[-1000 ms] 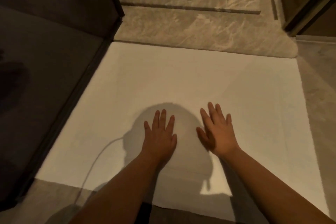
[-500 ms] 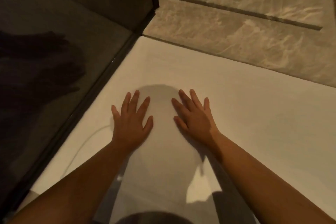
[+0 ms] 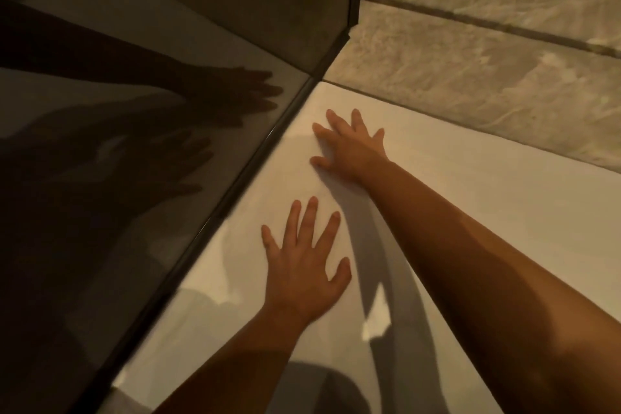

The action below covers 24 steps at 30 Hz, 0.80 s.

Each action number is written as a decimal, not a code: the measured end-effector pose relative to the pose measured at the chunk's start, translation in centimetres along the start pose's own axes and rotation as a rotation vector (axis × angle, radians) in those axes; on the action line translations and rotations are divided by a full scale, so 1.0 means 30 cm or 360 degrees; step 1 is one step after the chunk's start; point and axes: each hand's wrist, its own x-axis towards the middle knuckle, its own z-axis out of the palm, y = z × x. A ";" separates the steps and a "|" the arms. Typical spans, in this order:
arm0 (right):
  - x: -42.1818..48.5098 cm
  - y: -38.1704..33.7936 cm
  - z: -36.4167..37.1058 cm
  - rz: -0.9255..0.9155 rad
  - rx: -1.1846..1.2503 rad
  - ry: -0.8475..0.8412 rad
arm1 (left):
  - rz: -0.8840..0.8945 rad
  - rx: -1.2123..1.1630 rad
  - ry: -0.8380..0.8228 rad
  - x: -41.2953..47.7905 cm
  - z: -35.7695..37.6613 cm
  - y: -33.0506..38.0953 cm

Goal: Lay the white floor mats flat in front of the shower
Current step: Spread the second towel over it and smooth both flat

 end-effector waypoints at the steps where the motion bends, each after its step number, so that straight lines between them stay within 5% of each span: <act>1: 0.023 -0.011 -0.003 -0.0012 0.0015 0.0025 | -0.0004 0.0000 0.0017 0.003 0.001 -0.002; 7: 0.126 -0.049 -0.011 -0.0215 0.0103 0.0058 | 0.0003 -0.0035 0.0032 0.007 0.003 -0.002; 11: 0.141 0.035 -0.026 0.0135 0.0136 0.0134 | -0.0002 -0.0025 0.0014 0.006 0.003 -0.013; 19: -0.198 0.165 0.051 0.0012 -0.0100 0.0224 | -0.0007 -0.0072 -0.0025 -0.001 -0.012 -0.022; 24: -0.409 0.456 0.028 0.0507 -0.0054 0.0383 | -0.0029 -0.0073 -0.0020 0.001 -0.011 -0.024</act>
